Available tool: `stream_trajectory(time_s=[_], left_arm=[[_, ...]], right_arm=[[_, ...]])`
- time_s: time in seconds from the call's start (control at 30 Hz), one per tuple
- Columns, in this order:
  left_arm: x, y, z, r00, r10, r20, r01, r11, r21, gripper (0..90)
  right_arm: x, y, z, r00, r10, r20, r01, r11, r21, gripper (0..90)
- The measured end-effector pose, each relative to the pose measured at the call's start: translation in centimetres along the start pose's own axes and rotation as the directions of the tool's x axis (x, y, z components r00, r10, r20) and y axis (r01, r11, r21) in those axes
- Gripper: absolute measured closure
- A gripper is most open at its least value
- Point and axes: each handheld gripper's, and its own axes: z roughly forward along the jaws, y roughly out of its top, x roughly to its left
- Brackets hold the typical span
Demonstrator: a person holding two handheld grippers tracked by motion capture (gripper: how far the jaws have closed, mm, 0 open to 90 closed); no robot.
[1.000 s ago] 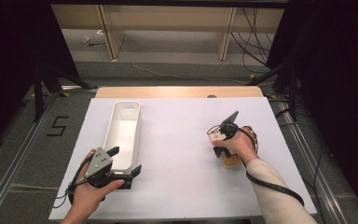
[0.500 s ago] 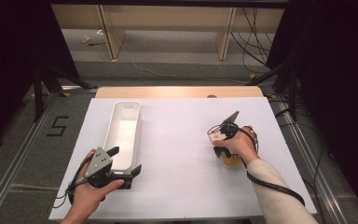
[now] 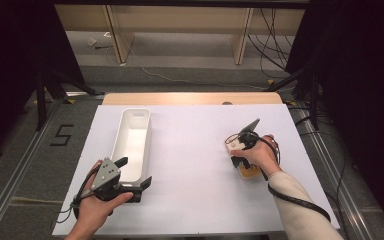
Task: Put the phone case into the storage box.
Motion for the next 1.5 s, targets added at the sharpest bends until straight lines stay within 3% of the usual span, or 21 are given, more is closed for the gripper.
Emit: stream_trajectory(time_s=[0.43,0.7,0.93,0.97,1.1,1.3,1.5], left_arm=[[0.0,0.0,0.0,1.0000,-0.002,-0.001,0.002,1.0000,-0.001,0.0],[0.0,0.0,0.0,1.0000,-0.005,-0.004,0.005,1.0000,-0.001,0.0],[0.0,0.0,0.0,1.0000,-0.006,-0.005,0.006,1.0000,-0.001,0.0],[0.0,0.0,0.0,1.0000,-0.006,-0.005,0.006,1.0000,-0.002,0.0],[0.0,0.0,0.0,1.0000,-0.006,-0.005,0.006,1.0000,-0.002,0.0],[0.0,0.0,0.0,1.0000,-0.005,-0.006,0.005,1.0000,-0.001,0.0],[0.0,0.0,0.0,1.0000,-0.005,-0.007,0.005,1.0000,-0.002,0.0]], right_arm=[[-0.1,-0.4,-0.9,0.9991,-0.025,-0.035,0.022,0.997,-0.078,11.6],[-0.5,-1.0,-1.5,0.9960,-0.044,-0.077,0.032,0.988,-0.154,11.7],[-0.9,-1.7,-1.8,0.9929,-0.068,-0.098,0.044,0.972,-0.231,11.7],[-0.9,-1.9,-1.9,0.9920,-0.077,-0.101,0.048,0.964,-0.260,11.6],[-1.1,-2.3,-2.0,0.9908,-0.088,-0.103,0.052,0.950,-0.308,11.7],[-1.3,-3.0,-2.1,0.9894,-0.103,-0.102,0.059,0.929,-0.364,11.7],[-1.2,-3.5,-2.2,0.9864,-0.134,-0.095,0.082,0.902,-0.423,11.7]])
